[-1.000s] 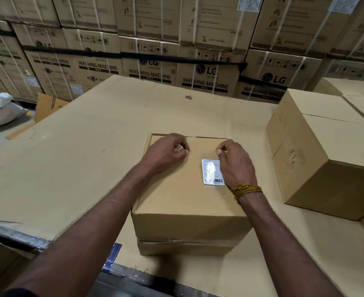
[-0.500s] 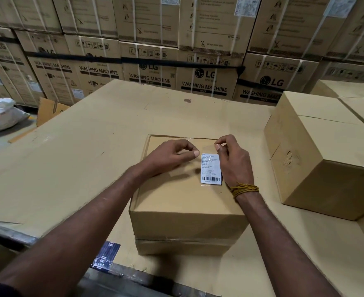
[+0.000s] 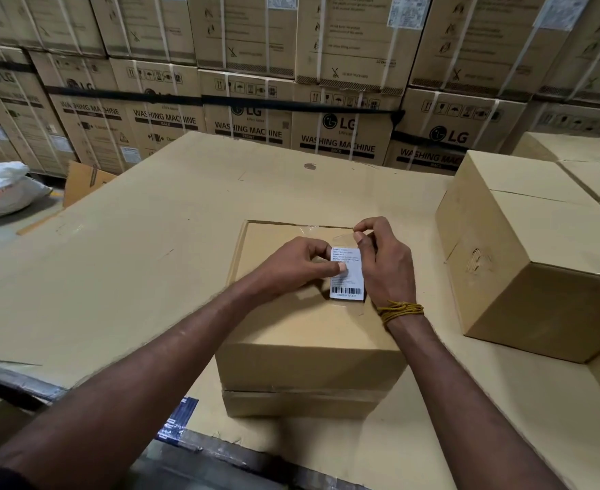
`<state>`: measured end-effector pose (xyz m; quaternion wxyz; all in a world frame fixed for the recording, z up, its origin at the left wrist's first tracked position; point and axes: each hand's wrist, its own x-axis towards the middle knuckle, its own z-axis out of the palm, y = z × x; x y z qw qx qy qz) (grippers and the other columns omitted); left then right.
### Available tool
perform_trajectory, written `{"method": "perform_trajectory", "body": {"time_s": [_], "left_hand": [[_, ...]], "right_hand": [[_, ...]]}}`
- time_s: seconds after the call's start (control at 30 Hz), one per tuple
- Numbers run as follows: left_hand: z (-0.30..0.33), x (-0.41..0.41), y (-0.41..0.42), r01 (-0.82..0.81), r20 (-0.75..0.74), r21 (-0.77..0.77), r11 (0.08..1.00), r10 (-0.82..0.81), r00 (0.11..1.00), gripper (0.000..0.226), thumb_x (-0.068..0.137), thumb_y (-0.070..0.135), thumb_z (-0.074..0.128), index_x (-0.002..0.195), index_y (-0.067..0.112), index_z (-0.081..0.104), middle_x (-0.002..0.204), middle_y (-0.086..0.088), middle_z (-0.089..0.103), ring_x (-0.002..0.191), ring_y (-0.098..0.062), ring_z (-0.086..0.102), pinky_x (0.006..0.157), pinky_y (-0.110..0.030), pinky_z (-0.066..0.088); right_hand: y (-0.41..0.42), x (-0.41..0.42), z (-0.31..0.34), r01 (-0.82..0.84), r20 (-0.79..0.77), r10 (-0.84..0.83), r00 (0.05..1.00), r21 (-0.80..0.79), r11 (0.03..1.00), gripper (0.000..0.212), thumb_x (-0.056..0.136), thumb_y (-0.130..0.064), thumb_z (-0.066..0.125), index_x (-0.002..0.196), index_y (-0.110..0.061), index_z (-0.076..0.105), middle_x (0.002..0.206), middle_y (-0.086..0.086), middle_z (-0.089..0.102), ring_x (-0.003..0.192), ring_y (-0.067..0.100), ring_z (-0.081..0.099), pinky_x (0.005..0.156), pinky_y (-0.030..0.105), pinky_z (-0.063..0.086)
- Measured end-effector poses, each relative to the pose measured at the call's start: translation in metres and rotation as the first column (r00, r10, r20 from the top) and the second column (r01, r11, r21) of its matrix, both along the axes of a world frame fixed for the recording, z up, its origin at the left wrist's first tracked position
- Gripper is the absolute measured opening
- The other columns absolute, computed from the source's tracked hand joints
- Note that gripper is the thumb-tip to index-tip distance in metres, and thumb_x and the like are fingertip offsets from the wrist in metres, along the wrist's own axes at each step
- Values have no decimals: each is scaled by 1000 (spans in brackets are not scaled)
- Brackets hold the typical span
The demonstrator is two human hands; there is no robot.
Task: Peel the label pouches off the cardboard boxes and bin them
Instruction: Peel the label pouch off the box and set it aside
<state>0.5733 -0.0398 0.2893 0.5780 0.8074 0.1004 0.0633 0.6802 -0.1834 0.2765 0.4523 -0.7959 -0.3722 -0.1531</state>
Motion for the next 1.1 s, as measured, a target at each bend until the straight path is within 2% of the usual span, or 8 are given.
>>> {"method": "perform_trajectory", "body": {"time_s": [0.13,0.3,0.43,0.63,0.83,0.93,1.0,1.1], "left_hand": [[1,0,-3,-21,5,-50,998,22,1000,21,91,22,72,93,1,71,93,-11,77,84,-35,72,74,-36,50],[3,-3,-6,-29,22,-103,994,31,999,18,92,14,70,91,-4,67,85,-16,76,73,-24,69,61,-21,51],[5,-6,-6,-19,31,-148,989,24,999,24,93,13,70,94,-10,65,85,-16,75,72,-23,68,61,-22,52],[5,-6,-4,-4,26,-199,980,9,1000,17,92,14,71,95,-2,66,89,-23,74,74,-29,65,65,-26,54],[2,-5,4,-75,69,-240,968,94,993,19,97,16,64,106,0,67,106,-21,73,88,-27,68,78,-35,52],[1,-2,14,-163,101,-359,919,212,972,10,97,12,60,97,7,69,91,-5,75,81,-16,69,74,-25,52],[-1,-1,19,-197,104,-414,889,261,960,13,96,12,61,86,14,69,83,-2,73,76,-18,64,72,-27,47],[-3,2,28,-228,107,-375,898,287,952,10,95,14,62,92,13,72,91,-8,73,83,-23,63,75,-32,47]], "right_hand": [[1,1,1,-20,-25,21,999,17,1000,15,102,-19,51,116,-22,54,67,-4,54,62,16,57,53,39,49],[3,0,1,-46,-93,48,995,24,999,24,102,-24,51,126,-25,53,66,-8,53,66,17,60,58,38,51],[3,-1,4,-64,-174,59,983,-21,998,28,105,-33,43,132,-26,51,64,-4,55,58,13,56,53,32,45],[1,-3,7,-57,-230,53,972,-14,998,34,105,-45,35,126,-27,56,64,-5,53,54,7,49,51,22,38],[1,-5,7,-61,-304,68,950,34,998,32,105,-45,36,123,-30,57,80,-1,66,67,8,60,63,29,50],[3,-3,3,-83,-358,113,927,97,992,28,105,-40,40,121,-28,59,74,-1,67,64,7,62,71,34,56],[5,-1,0,-63,-326,77,942,53,997,24,105,-30,44,117,-25,64,80,-2,68,72,10,65,78,36,56],[5,4,-3,-54,-206,29,978,-119,991,25,101,-18,50,116,-18,70,106,2,67,100,17,63,91,28,46]]}}
